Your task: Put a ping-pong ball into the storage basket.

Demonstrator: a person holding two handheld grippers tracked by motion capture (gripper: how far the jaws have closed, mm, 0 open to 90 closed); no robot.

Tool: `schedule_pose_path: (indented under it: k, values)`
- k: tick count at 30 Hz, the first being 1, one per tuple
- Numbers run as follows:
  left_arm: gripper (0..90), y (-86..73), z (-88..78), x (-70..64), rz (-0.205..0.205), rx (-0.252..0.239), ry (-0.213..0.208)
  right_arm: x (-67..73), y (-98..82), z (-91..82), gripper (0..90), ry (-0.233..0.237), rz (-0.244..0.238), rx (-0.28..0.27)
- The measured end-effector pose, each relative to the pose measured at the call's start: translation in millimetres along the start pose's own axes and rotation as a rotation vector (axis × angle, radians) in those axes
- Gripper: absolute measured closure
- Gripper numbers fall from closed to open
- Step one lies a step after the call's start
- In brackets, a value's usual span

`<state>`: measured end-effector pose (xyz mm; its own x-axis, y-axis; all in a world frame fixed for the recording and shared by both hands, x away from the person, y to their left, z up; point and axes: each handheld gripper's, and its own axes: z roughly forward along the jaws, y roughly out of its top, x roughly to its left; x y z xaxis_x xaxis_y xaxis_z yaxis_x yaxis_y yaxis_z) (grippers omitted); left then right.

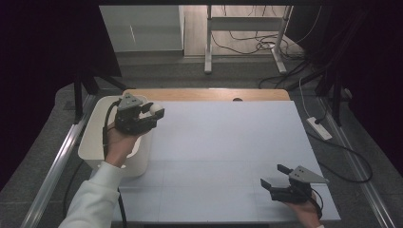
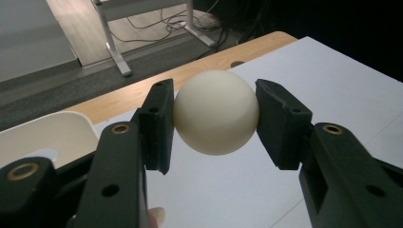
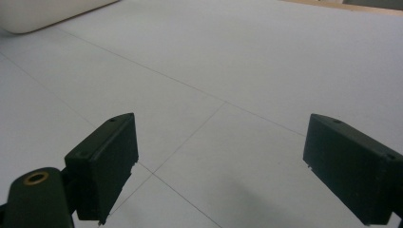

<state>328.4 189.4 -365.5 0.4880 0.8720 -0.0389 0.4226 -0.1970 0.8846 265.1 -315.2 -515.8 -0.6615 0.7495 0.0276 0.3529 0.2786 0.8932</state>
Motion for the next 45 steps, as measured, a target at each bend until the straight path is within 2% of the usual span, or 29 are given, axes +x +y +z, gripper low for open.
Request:
schedule_pose_path:
  k: [26, 36, 45]
  values:
    - [50.7, -15.1, -17.6, 40.3, -0.081, 0.019, 0.104, 0.4, 0.1, 0.8, 11.1, -0.001, -0.005, 0.006]
    - [50.7, -22.7, -17.1, 53.2, -0.105, 0.043, 0.135, 0.6, 0.0, 1.1, 11.2, -0.001, -0.005, 0.008]
    - [50.6, -28.5, -9.7, 61.5, -0.115, 0.083, 0.156, 0.5, -0.4, 1.4, 11.1, -0.003, -0.005, 0.01]
